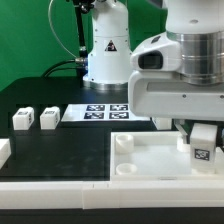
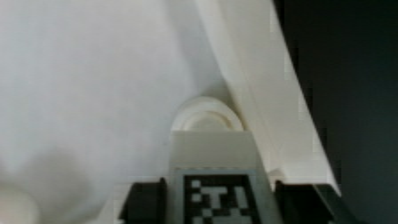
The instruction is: Assemble one leg
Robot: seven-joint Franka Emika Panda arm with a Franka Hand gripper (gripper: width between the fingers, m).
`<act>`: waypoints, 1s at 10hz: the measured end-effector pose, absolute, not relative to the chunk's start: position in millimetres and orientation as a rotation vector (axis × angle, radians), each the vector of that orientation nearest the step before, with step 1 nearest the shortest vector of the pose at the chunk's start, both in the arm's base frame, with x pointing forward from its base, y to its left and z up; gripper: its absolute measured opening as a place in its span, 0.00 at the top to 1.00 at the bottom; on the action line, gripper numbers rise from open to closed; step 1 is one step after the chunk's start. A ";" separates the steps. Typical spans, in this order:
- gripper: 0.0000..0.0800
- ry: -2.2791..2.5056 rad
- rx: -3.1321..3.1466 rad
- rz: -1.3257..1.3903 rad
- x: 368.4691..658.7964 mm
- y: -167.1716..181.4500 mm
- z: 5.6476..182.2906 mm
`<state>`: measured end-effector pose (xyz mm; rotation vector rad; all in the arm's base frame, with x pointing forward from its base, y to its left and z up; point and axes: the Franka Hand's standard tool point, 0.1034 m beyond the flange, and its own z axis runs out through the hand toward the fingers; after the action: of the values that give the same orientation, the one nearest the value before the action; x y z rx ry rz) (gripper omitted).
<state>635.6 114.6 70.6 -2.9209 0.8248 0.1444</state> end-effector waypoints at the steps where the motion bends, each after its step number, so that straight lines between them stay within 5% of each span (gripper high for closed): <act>1: 0.64 1.073 -2.845 0.096 633.9 115.3 70.7; 7: 0.64 1.947 -2.302 0.127 634.5 134.9 68.0; 10: 0.64 1.975 -2.258 0.093 635.0 135.7 65.1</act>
Offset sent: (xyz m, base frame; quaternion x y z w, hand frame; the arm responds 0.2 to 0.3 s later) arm 0.0008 0.0137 -0.0076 0.0516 -0.0087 0.3395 0.9391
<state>635.0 135.7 65.1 -2.2581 1.9751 0.0934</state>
